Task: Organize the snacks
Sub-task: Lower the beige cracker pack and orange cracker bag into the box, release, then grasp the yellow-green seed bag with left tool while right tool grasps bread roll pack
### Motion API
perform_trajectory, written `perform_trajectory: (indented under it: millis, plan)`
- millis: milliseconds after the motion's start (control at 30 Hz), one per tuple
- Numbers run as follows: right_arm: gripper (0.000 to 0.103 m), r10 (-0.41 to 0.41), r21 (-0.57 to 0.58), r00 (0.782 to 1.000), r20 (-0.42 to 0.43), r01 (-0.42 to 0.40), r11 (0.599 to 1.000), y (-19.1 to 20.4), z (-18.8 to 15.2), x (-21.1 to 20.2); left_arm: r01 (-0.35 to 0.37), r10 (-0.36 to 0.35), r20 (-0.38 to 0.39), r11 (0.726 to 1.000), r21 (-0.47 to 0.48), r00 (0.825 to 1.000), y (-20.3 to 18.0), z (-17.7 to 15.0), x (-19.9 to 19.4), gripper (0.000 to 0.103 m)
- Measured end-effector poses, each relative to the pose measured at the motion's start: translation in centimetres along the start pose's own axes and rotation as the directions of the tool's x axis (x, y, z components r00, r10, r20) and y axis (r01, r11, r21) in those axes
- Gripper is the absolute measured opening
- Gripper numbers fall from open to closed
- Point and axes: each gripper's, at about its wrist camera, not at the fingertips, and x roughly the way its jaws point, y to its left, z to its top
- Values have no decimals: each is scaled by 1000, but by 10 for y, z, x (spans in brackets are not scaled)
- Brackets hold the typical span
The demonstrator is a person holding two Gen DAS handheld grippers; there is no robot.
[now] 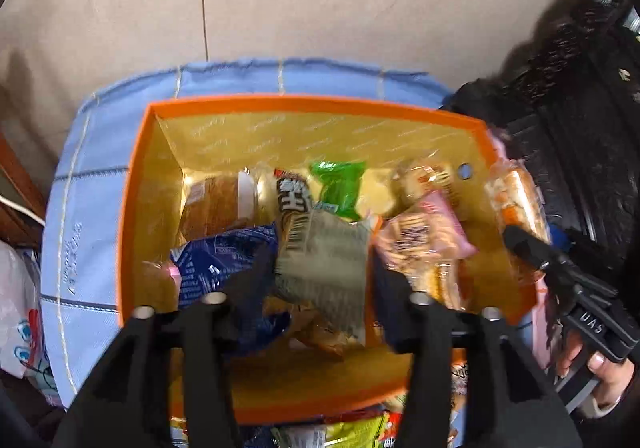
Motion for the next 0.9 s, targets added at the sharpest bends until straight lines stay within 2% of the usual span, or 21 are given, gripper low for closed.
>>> perform_trajectory:
  millis: [33,100,267,433,533,600,800,900]
  plan:
    - [77,-24,6,1000,-4,24,1000,-2,-1,2,-26,25,-14,1000,-10,1000,1,1,5,81]
    - [83,-29,21,1000,9,29,999,-7,-5,1,-61,61,4,998,-4,998,1,-1,4,93]
    - [97,-5,70,1000,16,4,998,-14,-20,-13,-158,158,5,987,9,987,12,-9,-1,95]
    - [99,-7,95,1000,-15,8,995,-14,-45,-30,-160,160,-8,986,-48,987,39,-30,-18,94]
    - [99,4,116,1000,-28,-1,993,-14,-60,-43,-116,116,2,992,-56,993,44,-47,-33,95]
    - [99,3,118,1000,-31,1,993,-14,-69,-52,-158,158,3,986,-60,987,47,-61,-42,95]
    - [99,-4,127,998,-55,11,992,-12,-101,-75,-152,151,-16,985,-87,988,60,-99,-60,95]
    - [99,-8,116,995,-96,19,993,-8,-124,-76,-160,157,-37,983,-89,987,62,-119,-61,95]
